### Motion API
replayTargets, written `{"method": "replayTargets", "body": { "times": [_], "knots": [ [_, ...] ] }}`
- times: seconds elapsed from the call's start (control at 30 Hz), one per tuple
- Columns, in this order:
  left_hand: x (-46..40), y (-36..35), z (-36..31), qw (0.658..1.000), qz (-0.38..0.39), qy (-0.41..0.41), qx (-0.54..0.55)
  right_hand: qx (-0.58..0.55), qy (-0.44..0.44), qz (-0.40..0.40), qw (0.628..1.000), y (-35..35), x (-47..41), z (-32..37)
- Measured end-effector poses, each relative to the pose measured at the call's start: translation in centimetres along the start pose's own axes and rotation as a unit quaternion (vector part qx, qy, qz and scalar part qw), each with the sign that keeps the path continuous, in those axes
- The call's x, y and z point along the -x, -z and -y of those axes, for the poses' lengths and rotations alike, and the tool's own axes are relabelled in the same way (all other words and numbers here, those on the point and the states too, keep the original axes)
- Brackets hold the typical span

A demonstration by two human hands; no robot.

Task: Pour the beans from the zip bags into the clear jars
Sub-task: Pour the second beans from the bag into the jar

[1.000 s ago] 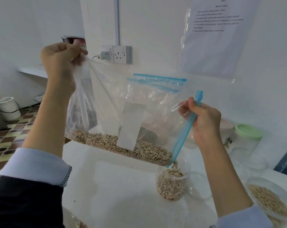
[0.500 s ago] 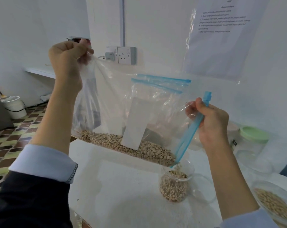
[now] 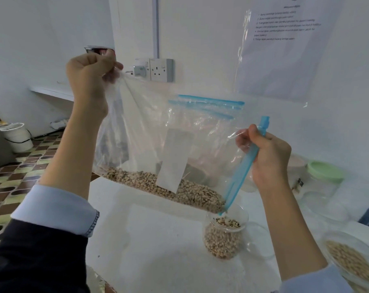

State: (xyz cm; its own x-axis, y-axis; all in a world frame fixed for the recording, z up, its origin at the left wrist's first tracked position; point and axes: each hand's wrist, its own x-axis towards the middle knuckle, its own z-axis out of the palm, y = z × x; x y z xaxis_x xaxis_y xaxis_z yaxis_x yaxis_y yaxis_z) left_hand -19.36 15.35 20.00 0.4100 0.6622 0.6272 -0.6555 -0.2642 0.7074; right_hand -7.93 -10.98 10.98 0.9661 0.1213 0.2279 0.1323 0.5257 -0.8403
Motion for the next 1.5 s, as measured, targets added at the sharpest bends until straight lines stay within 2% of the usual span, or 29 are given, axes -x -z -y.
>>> {"method": "replayTargets", "body": {
  "times": [0.1,0.2,0.3,0.4,0.5,0.6,0.67,0.8,1.07,1.17,1.5],
  "knots": [
    [0.1,-0.1,0.1,1.0,0.002,0.002,-0.009,0.005,-0.004,0.013,1.0,0.0,-0.1,0.0],
    [0.0,0.0,0.1,1.0,-0.002,0.003,-0.005,-0.005,0.001,-0.012,1.0,0.3,-0.2,0.0],
    [0.1,-0.1,0.2,1.0,0.001,0.006,-0.009,0.014,-0.004,0.016,1.0,0.1,-0.1,0.1],
    [0.2,-0.2,0.3,1.0,0.007,0.001,-0.015,-0.009,-0.002,-0.013,1.0,0.1,-0.2,0.0],
    [0.3,-0.1,0.1,1.0,0.009,0.005,-0.022,0.017,-0.005,0.032,0.999,0.2,-0.2,0.1],
    [0.1,0.0,-0.2,1.0,0.006,-0.007,-0.011,0.001,0.0,0.011,1.0,0.5,-0.5,0.2],
    [0.3,-0.2,-0.3,1.0,0.018,-0.009,-0.016,0.005,-0.006,0.034,0.999,0.5,-0.6,0.1],
    [0.2,-0.2,-0.1,1.0,0.012,-0.013,-0.009,0.001,-0.004,0.001,1.0,0.9,-0.6,-0.1],
    [0.2,0.3,0.6,1.0,0.005,0.001,-0.025,-0.001,0.002,0.009,1.0,0.7,-0.5,-0.1],
    [0.1,0.4,0.4,1.0,0.004,-0.005,-0.019,-0.014,-0.007,-0.024,1.0,1.0,-0.7,-0.1],
    [-0.1,0.3,0.5,1.0,-0.014,-0.009,-0.007,-0.023,-0.005,-0.034,0.999,0.8,-0.6,-0.1]
  ]
}}
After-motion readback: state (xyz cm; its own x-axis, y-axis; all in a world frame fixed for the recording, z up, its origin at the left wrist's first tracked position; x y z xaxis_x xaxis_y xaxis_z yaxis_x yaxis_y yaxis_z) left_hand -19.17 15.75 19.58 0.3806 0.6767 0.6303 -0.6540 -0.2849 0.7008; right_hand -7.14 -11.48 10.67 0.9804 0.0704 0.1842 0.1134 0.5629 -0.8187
